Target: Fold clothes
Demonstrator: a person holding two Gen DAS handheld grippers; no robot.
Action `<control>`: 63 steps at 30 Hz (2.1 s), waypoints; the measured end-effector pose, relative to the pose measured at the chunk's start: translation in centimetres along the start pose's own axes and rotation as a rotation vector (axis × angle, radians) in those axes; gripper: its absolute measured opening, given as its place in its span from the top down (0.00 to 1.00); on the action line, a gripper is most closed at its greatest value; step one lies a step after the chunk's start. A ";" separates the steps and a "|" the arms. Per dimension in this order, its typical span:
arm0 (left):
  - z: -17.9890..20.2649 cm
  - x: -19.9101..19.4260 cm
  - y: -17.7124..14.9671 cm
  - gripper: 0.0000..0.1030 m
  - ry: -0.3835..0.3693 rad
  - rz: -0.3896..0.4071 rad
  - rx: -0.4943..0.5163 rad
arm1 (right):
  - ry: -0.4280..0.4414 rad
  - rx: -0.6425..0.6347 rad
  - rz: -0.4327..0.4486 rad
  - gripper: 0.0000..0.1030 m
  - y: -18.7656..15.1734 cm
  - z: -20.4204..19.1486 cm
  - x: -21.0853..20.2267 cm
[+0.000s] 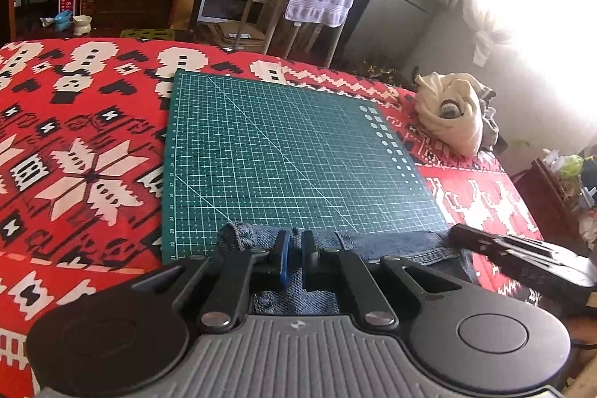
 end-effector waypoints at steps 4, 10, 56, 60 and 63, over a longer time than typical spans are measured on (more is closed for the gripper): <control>-1.4 0.0 -0.5 0.97 -0.014 0.001 -0.029 | -0.012 -0.021 -0.029 1.00 -1.2 -0.2 1.6; -1.0 0.1 -0.6 0.97 -0.001 0.008 -0.010 | -0.063 0.037 -0.033 1.00 -2.5 1.7 1.4; 5.3 1.7 -5.3 0.94 0.006 0.060 0.125 | -0.012 -0.289 0.078 0.96 -4.8 -7.3 -1.0; 5.2 1.7 -5.4 0.94 -0.004 0.067 0.115 | -0.044 -0.249 0.077 0.97 -5.0 -5.6 -1.4; 5.1 1.6 -5.4 0.94 -0.013 0.072 0.103 | -0.058 -0.187 0.054 1.00 -4.9 -4.1 -1.5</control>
Point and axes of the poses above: each gripper's, at about its wrist camera, not at the fingertips, and x roughly the way its jaws point, z to its right, y to its top, the point moved 5 cm from there along x, roughly the way its jaws point, and after that the axes turned 15 degrees about -y, right-handed, at the moved point
